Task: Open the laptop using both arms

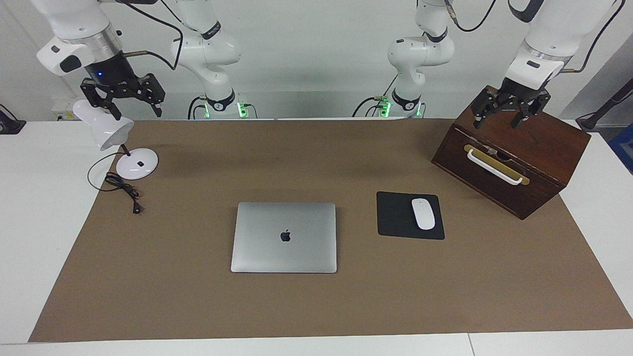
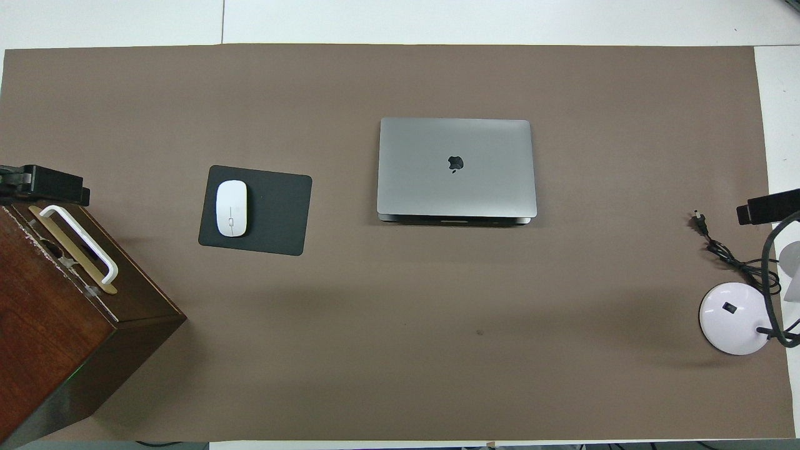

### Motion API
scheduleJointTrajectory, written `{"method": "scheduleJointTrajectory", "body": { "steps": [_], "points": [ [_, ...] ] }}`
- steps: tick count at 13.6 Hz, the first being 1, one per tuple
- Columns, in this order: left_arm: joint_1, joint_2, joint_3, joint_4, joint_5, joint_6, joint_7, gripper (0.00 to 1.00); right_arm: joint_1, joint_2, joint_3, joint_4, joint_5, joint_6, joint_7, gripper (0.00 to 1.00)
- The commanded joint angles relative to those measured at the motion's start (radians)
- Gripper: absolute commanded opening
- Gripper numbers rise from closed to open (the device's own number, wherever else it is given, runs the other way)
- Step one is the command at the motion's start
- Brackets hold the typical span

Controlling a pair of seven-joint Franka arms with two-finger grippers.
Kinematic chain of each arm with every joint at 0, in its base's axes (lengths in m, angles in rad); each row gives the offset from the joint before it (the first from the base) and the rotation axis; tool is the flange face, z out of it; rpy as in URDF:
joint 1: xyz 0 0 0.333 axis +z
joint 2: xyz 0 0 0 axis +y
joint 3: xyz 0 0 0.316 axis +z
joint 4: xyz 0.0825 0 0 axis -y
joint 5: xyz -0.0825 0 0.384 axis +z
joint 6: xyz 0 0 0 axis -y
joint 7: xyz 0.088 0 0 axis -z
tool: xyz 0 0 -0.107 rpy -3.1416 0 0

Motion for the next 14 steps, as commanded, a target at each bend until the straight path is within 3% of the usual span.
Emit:
{"method": "scheduleJointTrajectory", "body": {
  "steps": [1,14],
  "points": [
    [-0.014,-0.021,0.012,-0.017,-0.015,-0.002,-0.006,1.00,-0.003,0.002,0.000,0.003,0.018,-0.002,-0.008,1.00],
    [-0.014,-0.021,0.012,-0.017,-0.015,0.004,-0.008,1.00,-0.005,0.000,0.044,-0.001,0.006,0.006,-0.006,1.00]
  ]
}}
